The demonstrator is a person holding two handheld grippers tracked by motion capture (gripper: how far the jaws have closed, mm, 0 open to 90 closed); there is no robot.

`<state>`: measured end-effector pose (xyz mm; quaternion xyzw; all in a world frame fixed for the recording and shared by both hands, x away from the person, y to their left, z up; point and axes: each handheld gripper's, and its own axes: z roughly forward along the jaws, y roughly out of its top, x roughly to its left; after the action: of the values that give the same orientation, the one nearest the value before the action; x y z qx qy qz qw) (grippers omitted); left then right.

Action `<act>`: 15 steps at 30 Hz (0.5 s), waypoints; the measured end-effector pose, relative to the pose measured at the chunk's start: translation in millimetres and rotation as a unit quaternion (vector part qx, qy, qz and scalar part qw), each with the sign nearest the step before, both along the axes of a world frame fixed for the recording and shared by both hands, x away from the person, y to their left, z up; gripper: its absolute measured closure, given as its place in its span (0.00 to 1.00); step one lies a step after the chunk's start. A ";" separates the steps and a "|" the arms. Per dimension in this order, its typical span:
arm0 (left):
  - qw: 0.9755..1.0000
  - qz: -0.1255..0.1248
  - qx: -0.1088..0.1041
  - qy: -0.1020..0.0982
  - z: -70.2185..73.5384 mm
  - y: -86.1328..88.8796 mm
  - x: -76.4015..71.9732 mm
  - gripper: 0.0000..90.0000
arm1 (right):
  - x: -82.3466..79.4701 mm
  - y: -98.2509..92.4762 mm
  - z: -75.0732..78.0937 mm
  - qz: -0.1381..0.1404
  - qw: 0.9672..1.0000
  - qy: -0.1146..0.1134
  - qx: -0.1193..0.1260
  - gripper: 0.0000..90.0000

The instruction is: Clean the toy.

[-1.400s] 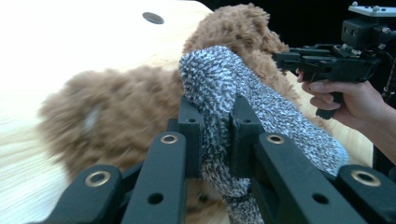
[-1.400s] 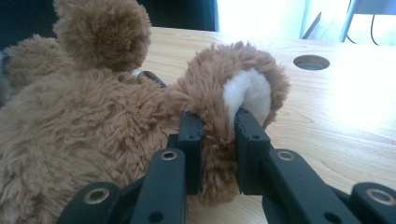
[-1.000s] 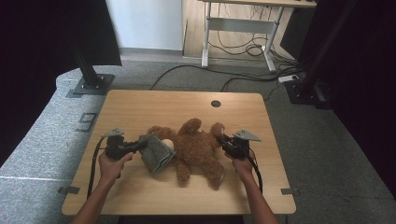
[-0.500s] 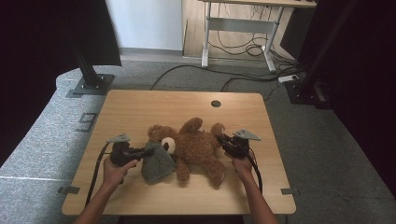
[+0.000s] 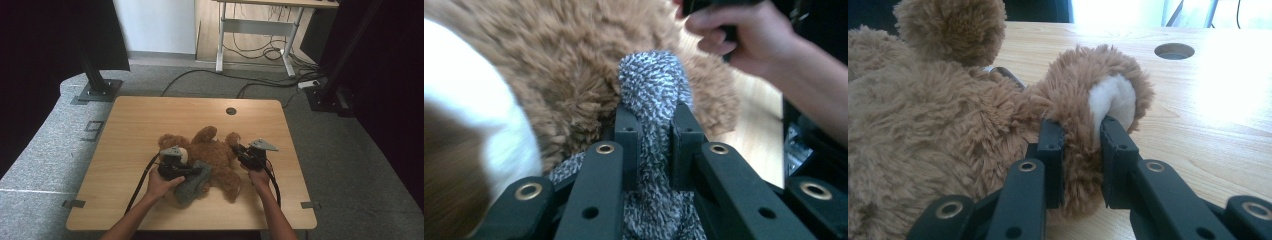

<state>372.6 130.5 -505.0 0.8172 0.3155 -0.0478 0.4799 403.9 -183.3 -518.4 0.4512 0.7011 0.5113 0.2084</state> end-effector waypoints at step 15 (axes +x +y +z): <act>0.999 0.050 0.011 0.004 -9.7 33.0 2.7 0.87 | -0.2 -0.8 0.4 0.001 1.000 -0.001 -0.001 0.82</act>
<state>375.2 163.5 -514.7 0.8054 0.3587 -0.0233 0.4713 403.8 -184.1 -518.0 0.4498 0.7019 0.5112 0.2089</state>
